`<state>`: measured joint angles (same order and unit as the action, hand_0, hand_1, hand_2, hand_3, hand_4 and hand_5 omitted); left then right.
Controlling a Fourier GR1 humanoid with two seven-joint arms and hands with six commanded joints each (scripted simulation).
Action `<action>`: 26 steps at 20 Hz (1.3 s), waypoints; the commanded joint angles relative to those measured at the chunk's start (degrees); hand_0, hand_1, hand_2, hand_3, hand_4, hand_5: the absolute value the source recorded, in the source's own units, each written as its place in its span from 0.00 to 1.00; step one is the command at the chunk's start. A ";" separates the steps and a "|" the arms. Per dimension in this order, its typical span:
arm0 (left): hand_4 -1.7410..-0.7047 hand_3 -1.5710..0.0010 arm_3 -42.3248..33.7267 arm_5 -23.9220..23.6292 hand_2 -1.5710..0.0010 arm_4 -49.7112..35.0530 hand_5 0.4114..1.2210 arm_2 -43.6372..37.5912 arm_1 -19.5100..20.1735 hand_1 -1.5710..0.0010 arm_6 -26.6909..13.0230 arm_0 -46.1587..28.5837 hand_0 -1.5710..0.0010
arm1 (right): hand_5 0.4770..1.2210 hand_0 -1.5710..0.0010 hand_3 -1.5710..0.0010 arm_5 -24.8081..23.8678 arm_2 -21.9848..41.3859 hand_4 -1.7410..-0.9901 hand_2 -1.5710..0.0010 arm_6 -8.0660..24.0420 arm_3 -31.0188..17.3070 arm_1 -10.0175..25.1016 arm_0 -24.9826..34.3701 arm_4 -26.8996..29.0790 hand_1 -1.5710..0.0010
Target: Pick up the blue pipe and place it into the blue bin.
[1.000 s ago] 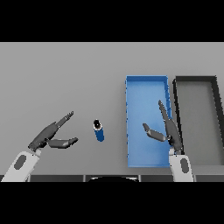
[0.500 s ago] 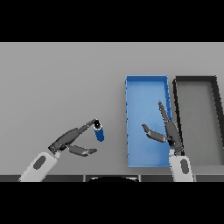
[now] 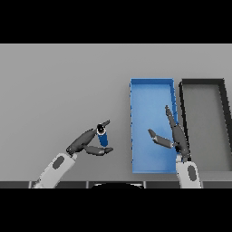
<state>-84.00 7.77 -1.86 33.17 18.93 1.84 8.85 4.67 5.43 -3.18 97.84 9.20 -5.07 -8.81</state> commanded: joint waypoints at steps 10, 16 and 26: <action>0.35 0.51 5.16 1.75 0.51 -5.99 0.57 -1.69 -7.38 0.59 3.62 1.52 0.73 | 0.11 1.00 1.00 -0.53 0.21 0.73 1.00 -0.53 -0.70 -0.10 -0.08 -1.02 1.00; 0.15 0.16 3.62 0.27 0.13 -3.43 0.89 0.62 -8.06 0.15 4.57 0.10 0.19 | 0.11 1.00 1.00 -0.41 -0.25 0.75 1.00 -0.22 -1.27 0.46 0.23 -0.94 1.00; 0.25 0.02 -2.10 -1.17 0.01 -2.00 0.99 -0.06 -11.49 0.02 9.88 1.67 0.02 | 0.10 1.00 1.00 -0.92 0.22 0.80 1.00 0.41 -0.58 0.48 0.39 -2.10 1.00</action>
<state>-86.12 6.67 -3.81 33.10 7.44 11.96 10.56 3.73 5.64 -2.81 97.27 9.69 -4.65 -10.90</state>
